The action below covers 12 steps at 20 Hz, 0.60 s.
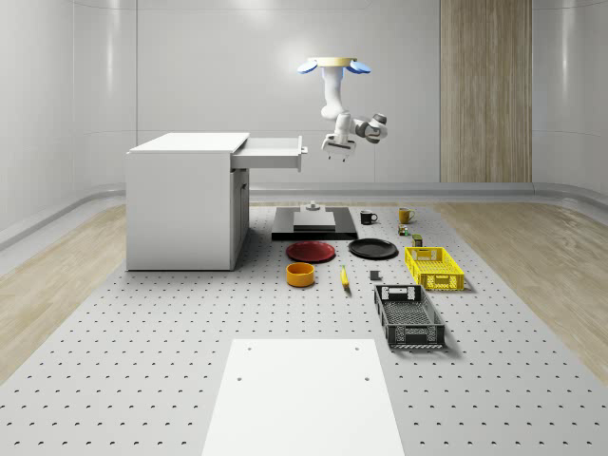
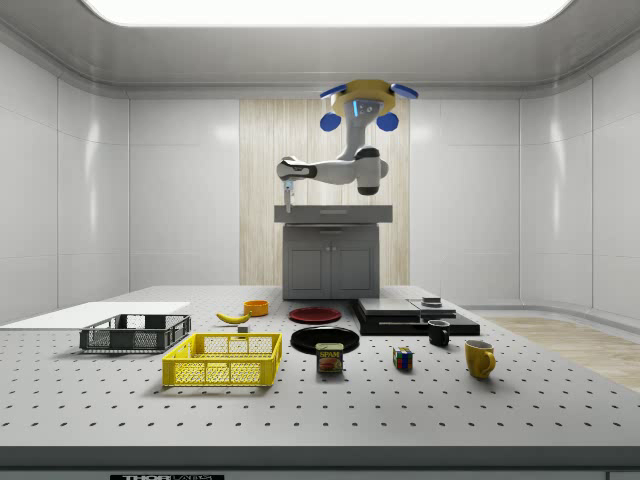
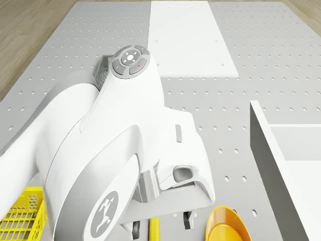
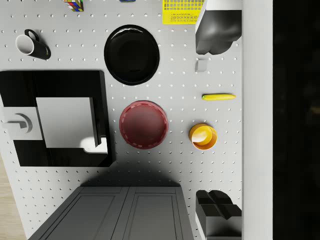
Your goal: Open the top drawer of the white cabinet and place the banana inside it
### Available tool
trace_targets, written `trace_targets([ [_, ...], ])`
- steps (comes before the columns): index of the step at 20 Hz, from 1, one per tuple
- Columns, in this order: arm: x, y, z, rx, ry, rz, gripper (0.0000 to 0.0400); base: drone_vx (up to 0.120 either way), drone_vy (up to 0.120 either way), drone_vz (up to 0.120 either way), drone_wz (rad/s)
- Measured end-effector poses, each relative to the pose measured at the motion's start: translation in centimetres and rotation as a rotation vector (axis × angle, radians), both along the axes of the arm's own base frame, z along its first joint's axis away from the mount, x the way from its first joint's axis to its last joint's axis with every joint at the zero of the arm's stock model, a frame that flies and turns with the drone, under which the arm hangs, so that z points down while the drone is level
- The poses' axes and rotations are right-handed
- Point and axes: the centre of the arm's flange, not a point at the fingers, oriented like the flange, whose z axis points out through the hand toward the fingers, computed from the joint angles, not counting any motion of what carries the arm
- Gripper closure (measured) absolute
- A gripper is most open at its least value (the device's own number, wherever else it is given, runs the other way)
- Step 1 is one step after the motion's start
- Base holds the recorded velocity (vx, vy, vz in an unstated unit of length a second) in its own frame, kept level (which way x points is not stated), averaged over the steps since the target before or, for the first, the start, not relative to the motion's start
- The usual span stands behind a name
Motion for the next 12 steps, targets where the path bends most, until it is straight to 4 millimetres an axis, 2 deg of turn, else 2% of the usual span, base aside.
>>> trace_targets([
  [3,0.0,0.6,-0.1,0.062,0.002,0.000,0.0000,0.120,0.120,0.000,0.000],
  [4,0.0,0.8,-0.1,0.076,0.002,0.000,0.0000,0.120,0.000,0.000,0.000],
  [12,0.0,1.3,-0.2,0.131,0.004,-0.001,0.0000,0.120,0.000,-0.120,0.000],
])
